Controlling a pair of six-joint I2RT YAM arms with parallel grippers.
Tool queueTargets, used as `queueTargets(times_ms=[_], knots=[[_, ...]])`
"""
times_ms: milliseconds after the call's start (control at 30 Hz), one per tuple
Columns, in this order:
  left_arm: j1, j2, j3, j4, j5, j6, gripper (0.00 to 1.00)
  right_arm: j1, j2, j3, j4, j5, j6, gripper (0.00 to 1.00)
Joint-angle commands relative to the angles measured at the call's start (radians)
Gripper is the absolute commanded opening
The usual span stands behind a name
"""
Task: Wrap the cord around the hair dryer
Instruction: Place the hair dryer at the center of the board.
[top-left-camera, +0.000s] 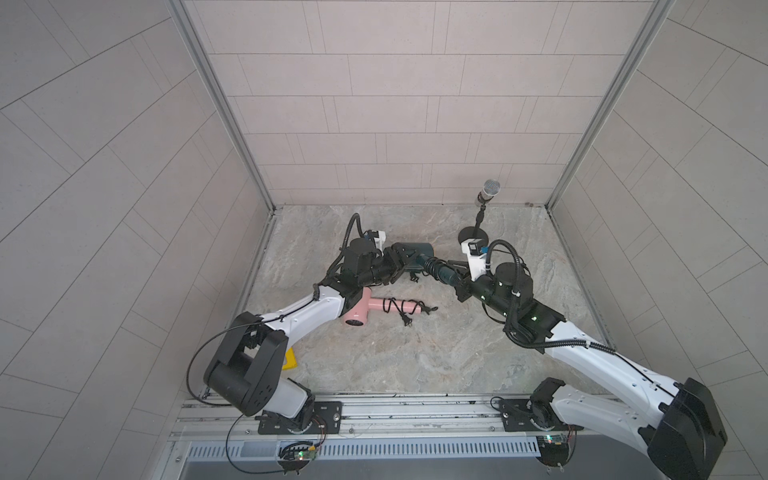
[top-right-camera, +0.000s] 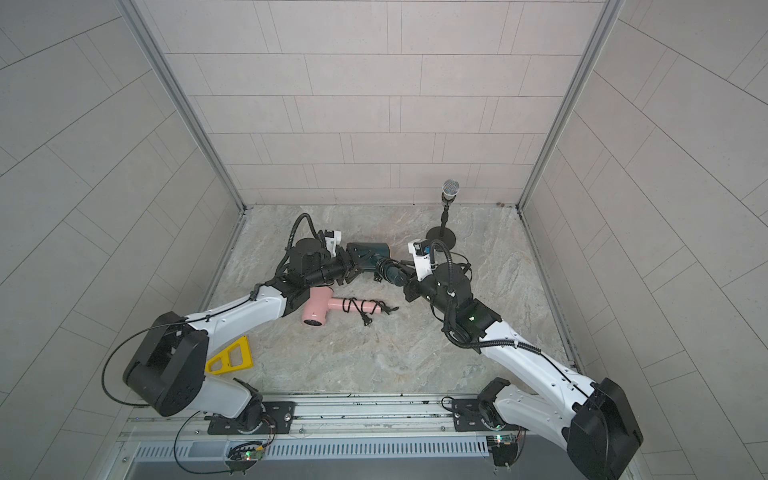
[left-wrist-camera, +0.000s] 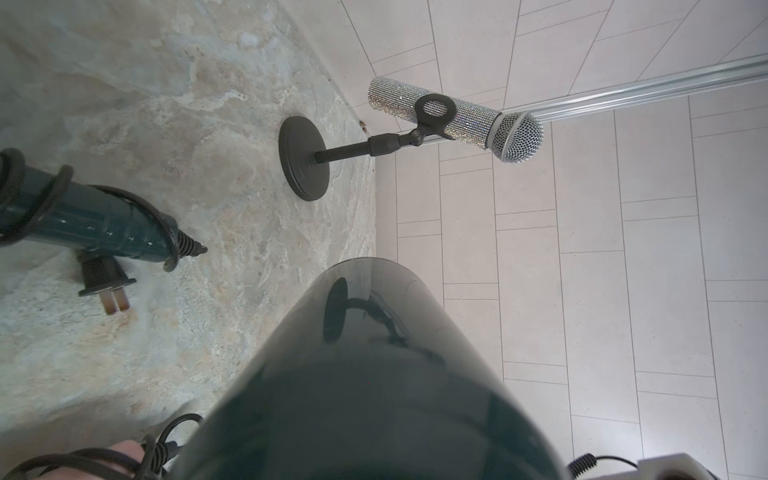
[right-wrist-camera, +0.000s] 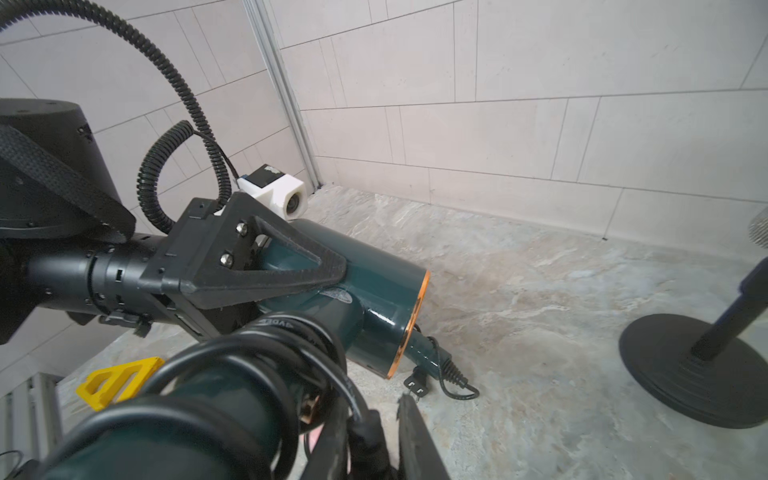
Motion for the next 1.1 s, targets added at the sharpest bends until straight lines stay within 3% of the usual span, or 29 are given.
queueTargets(times_ms=[0,233,533,633,900,1067], knots=[[0.014,-0.049,0.054,-0.087,-0.109,-0.064,0.00,0.066,-0.017,-0.016,-0.035,0.249,-0.109,0.00],[0.013,-0.024,0.086,-0.247,-0.144,-0.090,0.00,0.219,-0.023,-0.041,0.002,0.501,-0.222,0.00],[0.019,0.080,0.214,-0.410,-0.059,-0.056,0.00,0.362,0.001,-0.052,0.046,0.701,-0.437,0.00],[0.027,0.124,0.261,-0.468,-0.012,-0.048,0.00,0.379,0.006,-0.052,0.048,0.751,-0.451,0.00],[0.026,0.180,0.355,-0.617,-0.021,0.040,0.00,0.377,-0.004,-0.053,0.053,0.751,-0.415,0.00],[0.015,0.193,0.338,-0.567,-0.038,0.006,0.00,0.319,0.006,-0.055,-0.020,0.637,-0.251,0.00]])
